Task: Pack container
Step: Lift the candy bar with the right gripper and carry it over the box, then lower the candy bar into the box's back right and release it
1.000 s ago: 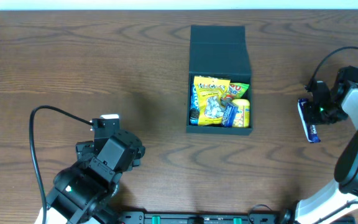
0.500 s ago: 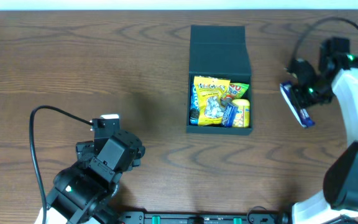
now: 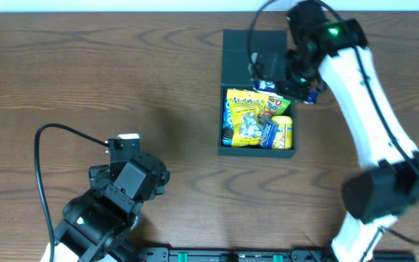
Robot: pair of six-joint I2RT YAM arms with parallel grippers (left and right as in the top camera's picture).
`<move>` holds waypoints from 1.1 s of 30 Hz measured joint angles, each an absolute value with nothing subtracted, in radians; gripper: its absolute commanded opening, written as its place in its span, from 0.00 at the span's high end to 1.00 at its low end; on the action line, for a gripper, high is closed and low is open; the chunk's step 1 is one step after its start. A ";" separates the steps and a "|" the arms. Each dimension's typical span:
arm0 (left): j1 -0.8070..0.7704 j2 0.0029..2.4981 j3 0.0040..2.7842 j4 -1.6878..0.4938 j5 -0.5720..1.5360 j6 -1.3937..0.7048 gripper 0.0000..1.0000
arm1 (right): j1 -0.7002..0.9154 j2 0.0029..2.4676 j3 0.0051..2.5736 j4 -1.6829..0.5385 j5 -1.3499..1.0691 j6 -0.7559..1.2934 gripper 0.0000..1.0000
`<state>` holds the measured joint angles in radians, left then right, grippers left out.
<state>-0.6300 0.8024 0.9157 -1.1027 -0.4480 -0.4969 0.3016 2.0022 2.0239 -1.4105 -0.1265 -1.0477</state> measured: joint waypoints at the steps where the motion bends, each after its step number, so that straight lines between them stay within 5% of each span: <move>1: -0.630 0.802 0.916 -1.103 -0.448 -0.497 0.05 | 0.308 2.042 2.061 -1.415 -0.127 -1.069 0.99; 15: -0.630 0.802 0.916 -1.102 -0.448 -0.497 0.05 | 0.336 2.255 2.144 -1.277 -0.169 -1.234 0.99; 33: -0.630 0.802 0.916 -1.102 -0.448 -0.497 0.05 | 0.347 2.348 2.148 -1.281 -0.156 -1.197 0.99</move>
